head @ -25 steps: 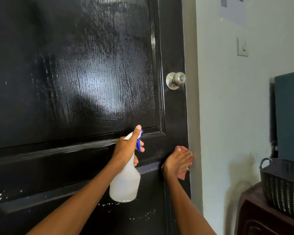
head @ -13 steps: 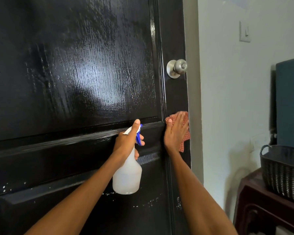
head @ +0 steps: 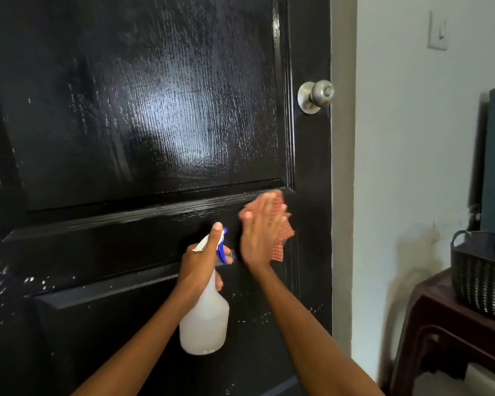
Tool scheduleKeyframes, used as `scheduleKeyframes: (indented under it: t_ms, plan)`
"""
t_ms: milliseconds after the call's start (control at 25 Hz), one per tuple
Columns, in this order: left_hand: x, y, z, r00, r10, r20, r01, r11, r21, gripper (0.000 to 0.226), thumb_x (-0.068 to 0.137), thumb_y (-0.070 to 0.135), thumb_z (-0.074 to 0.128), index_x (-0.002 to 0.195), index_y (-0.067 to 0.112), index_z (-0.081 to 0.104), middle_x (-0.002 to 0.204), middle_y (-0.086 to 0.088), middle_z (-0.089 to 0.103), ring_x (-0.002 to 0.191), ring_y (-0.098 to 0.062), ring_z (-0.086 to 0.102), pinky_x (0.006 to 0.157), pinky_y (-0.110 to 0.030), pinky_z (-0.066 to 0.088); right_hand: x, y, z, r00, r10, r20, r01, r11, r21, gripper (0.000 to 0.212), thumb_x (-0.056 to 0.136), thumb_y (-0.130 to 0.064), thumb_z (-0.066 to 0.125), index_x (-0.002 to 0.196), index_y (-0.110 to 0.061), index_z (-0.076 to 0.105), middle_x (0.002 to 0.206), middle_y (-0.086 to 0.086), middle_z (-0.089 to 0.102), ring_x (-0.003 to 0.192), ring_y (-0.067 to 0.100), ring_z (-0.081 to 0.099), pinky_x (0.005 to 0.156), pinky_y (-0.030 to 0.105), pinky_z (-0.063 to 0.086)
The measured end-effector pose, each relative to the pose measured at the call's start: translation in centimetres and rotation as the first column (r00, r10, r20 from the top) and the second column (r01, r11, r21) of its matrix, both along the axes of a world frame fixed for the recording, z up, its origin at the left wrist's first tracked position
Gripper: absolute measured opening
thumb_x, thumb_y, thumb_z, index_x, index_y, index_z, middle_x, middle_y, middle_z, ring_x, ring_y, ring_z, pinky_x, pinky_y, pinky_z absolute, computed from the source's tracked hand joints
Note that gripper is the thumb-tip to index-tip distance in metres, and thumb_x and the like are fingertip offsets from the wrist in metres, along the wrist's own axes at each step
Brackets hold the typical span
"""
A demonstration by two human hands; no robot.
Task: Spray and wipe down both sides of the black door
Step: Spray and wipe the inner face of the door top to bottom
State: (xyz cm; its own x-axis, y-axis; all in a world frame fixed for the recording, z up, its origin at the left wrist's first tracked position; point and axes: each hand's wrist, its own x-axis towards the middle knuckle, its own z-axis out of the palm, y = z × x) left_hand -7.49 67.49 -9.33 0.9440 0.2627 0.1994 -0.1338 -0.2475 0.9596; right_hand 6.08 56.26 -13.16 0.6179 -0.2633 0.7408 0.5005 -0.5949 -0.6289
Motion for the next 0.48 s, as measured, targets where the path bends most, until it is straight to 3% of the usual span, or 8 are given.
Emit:
scheduleKeyframes:
  t_ms: [120, 200, 280, 360, 480]
  plan:
    - [-0.6, 1.8, -1.3, 0.999, 0.041, -0.004, -0.041, 0.999, 0.018, 0.074, 0.088, 0.078, 0.037, 0.091, 0.015, 0.076, 0.076, -0.004, 0.077, 0.047, -0.023, 0.059, 0.061, -0.037, 0.054, -1.7, 2.1, -1.3, 0.978, 0.107, 0.179, -0.029, 0.920, -0.390, 0.065, 0.110, -0.051, 0.016, 0.165, -0.020, 0.002, 0.172, -0.004, -0.012, 0.158, 0.035, -0.012, 0.128, 0.047, -0.009]
    - [-0.8, 2.1, -1.6, 0.999, 0.040, -0.010, -0.040, 0.999, 0.009, 0.073, 0.090, 0.077, 0.037, 0.091, 0.014, 0.075, 0.078, -0.004, 0.078, 0.045, -0.024, 0.058, 0.058, -0.034, 0.054, -0.1, -0.8, -1.8, 0.964, 0.109, 0.244, 0.018, 0.885, -0.466, 0.064, 0.111, -0.049, 0.017, 0.165, -0.016, 0.006, 0.173, 0.001, -0.002, 0.159, 0.036, -0.006, 0.128, 0.049, -0.004]
    - [-0.9, 1.8, -1.7, 0.999, 0.042, -0.031, -0.042, 0.999, 0.001, 0.074, 0.091, 0.076, 0.037, 0.092, 0.011, 0.075, 0.080, -0.004, 0.078, 0.040, -0.025, 0.055, 0.050, -0.030, 0.050, 2.1, -4.5, -2.8, 0.989, -0.026, 0.148, 0.075, 0.939, -0.337, 0.064, 0.111, -0.045, 0.017, 0.164, -0.013, 0.002, 0.172, 0.006, -0.004, 0.158, 0.038, -0.004, 0.128, 0.049, -0.005]
    - [-0.9, 1.4, -1.7, 0.998, 0.038, -0.044, -0.037, 0.999, 0.009, 0.076, 0.090, 0.075, 0.037, 0.094, 0.009, 0.074, 0.085, -0.005, 0.078, 0.039, -0.023, 0.054, 0.048, -0.028, 0.050, 3.9, -8.3, -4.0, 0.987, -0.144, -0.069, 0.144, 0.990, -0.008, 0.064, 0.111, -0.042, 0.015, 0.161, -0.009, -0.006, 0.170, 0.012, -0.010, 0.158, 0.041, -0.005, 0.127, 0.047, -0.008]
    - [-0.9, 1.0, -1.8, 0.998, 0.037, -0.042, -0.036, 0.999, 0.013, 0.077, 0.088, 0.076, 0.037, 0.095, 0.008, 0.074, 0.088, -0.006, 0.077, 0.041, -0.022, 0.055, 0.049, -0.028, 0.052, 3.8, -10.6, -3.6, 0.933, 0.019, -0.360, 0.135, 0.907, 0.399, 0.066, 0.112, -0.047, 0.013, 0.163, -0.013, -0.012, 0.171, 0.006, -0.018, 0.157, 0.035, -0.017, 0.124, 0.043, -0.015]
